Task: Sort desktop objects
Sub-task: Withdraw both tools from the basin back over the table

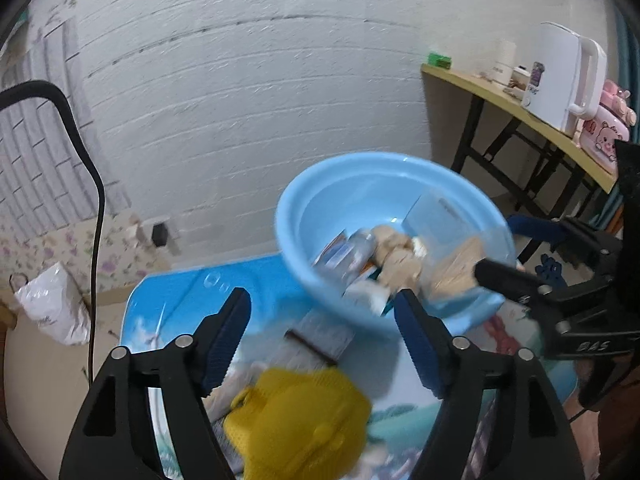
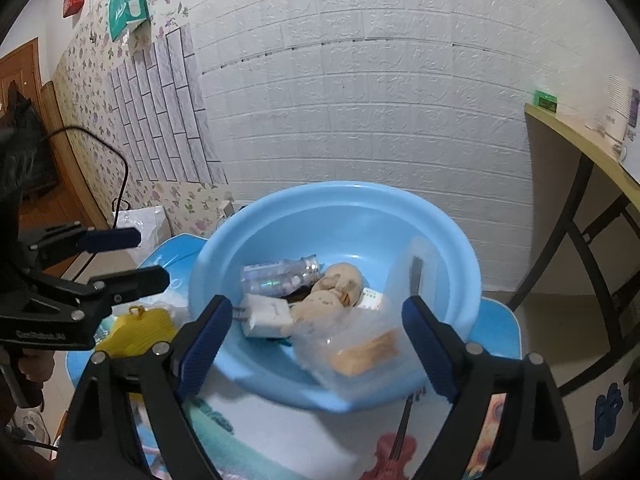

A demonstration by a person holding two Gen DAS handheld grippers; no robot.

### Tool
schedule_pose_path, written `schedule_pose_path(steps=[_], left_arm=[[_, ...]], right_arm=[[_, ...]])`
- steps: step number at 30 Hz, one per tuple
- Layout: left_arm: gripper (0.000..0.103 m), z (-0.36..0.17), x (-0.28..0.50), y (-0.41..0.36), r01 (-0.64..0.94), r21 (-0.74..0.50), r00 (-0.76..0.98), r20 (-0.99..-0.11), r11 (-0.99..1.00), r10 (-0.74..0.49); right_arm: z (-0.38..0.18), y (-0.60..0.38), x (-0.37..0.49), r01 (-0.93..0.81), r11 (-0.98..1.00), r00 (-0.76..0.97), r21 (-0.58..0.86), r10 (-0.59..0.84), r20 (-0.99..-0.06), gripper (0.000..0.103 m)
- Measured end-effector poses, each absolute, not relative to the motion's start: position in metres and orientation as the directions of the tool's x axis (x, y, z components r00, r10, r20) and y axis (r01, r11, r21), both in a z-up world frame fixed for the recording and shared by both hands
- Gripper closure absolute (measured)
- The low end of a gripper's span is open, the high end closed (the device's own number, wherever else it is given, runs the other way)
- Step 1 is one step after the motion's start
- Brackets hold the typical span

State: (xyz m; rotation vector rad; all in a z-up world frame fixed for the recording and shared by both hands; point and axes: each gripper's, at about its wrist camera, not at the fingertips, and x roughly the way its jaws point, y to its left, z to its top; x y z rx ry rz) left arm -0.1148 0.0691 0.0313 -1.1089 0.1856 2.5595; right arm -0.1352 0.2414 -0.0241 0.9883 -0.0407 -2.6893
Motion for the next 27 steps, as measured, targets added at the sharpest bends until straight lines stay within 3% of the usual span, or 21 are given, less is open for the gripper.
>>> schedule_pose_path(steps=[7,27], left_arm=[[0.019,0.023,-0.1,0.043,-0.271,-0.022,-0.627,-0.755,-0.962,0.194],[0.018,-0.008,-0.062,0.005,-0.178,-0.018,-0.578,-0.807,-0.984,0.12]], right_arm=[[-0.031,0.231,-0.118,0.234,-0.963,-0.702,0.134,-0.263,-0.662,0.012],[-0.063,0.221,-0.08,0.214,-0.964,-0.61,0.159,-0.259,-0.749,0.011]])
